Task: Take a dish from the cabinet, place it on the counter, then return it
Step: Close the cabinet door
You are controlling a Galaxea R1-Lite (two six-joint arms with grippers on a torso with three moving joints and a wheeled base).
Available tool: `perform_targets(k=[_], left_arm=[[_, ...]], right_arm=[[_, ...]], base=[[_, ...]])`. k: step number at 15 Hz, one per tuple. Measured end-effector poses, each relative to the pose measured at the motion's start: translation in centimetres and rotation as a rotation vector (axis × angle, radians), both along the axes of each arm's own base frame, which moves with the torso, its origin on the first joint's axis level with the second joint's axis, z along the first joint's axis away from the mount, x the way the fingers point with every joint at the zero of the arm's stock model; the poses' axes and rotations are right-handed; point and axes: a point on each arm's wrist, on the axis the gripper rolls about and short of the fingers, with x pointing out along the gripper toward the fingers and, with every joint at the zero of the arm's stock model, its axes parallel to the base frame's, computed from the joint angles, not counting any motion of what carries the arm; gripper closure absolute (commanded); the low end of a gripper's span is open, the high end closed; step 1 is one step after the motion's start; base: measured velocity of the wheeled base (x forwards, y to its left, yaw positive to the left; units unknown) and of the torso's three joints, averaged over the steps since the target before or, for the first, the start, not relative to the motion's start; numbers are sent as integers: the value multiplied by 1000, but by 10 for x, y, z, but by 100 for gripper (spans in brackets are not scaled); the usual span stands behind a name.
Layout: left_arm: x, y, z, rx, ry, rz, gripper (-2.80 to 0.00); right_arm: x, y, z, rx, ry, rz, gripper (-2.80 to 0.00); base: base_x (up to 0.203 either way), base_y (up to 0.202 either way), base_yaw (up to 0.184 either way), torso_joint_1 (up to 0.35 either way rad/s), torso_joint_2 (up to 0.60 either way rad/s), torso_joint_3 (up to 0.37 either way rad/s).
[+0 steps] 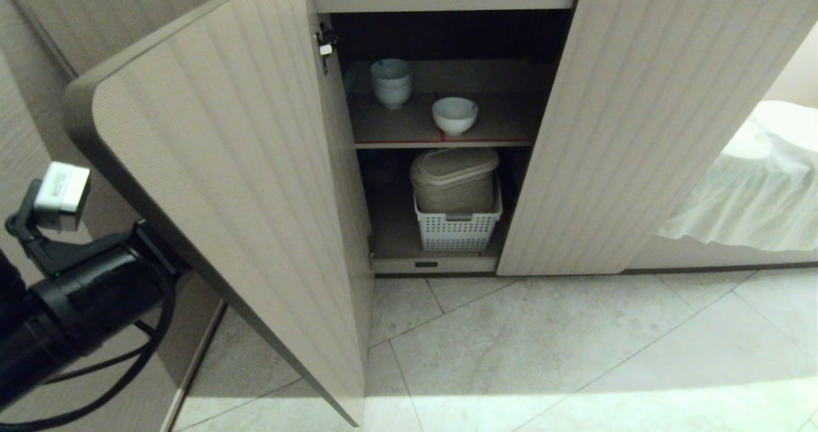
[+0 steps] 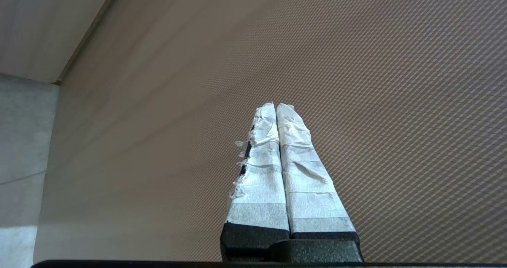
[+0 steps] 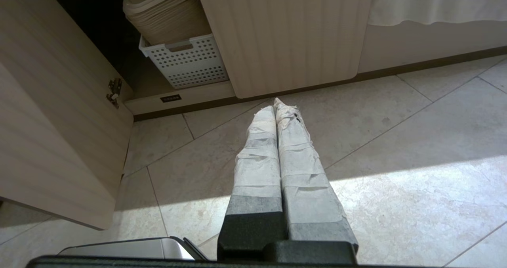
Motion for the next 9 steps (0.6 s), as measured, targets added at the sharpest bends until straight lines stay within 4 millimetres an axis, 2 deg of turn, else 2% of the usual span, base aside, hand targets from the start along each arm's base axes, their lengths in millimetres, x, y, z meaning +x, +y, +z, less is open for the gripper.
perform_targets(k=[9], left_arm=[[6,-16,4,-26,-69,-69,0]], right_arm=[[0,0,0,0,0,1,0]], base=[[0,0,0,0,0,0]])
